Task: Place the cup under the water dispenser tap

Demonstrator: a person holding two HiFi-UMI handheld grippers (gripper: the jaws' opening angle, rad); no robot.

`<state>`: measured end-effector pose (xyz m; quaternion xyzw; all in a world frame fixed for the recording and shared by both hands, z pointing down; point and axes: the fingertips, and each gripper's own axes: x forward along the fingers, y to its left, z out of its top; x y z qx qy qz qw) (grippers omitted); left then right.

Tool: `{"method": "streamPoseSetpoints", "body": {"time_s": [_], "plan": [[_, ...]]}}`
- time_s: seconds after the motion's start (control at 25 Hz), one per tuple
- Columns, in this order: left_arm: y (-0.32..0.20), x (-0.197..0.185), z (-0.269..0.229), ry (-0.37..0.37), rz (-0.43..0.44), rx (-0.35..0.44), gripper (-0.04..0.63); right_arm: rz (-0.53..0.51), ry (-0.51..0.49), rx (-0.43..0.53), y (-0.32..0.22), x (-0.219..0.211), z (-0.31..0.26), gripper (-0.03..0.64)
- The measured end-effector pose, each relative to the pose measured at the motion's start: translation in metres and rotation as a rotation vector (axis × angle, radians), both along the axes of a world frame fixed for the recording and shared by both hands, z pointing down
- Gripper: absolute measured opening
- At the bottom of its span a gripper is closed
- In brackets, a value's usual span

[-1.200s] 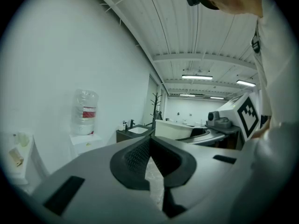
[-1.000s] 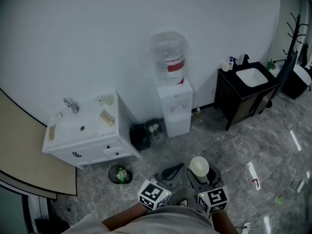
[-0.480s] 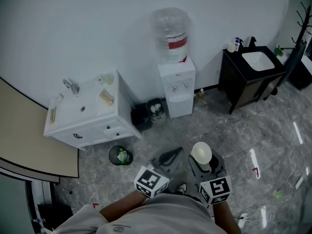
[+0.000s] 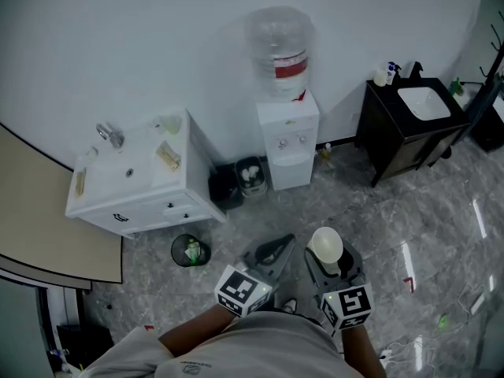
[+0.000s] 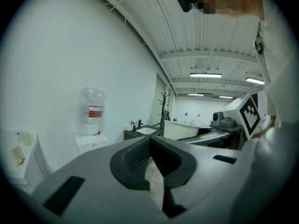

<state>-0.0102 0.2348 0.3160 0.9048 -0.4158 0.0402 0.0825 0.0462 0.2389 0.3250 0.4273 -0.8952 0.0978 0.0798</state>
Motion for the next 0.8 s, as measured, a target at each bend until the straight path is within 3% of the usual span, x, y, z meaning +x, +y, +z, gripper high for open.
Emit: {"method": "streamPoseSetpoints", "body": {"time_s": [0.6,0.8], "plan": [[-0.222,-0.049,0.025,0.035,0.084,-0.001,0.005,0.117,0.038,-0.021,-0.219,-0.051,0.023,0.264],[-0.285,-0.057,0.038,0.017,0.097,0.025,0.005,0.132,0.059,-0.005,-0.284,-0.059,0.034,0.264]]}}
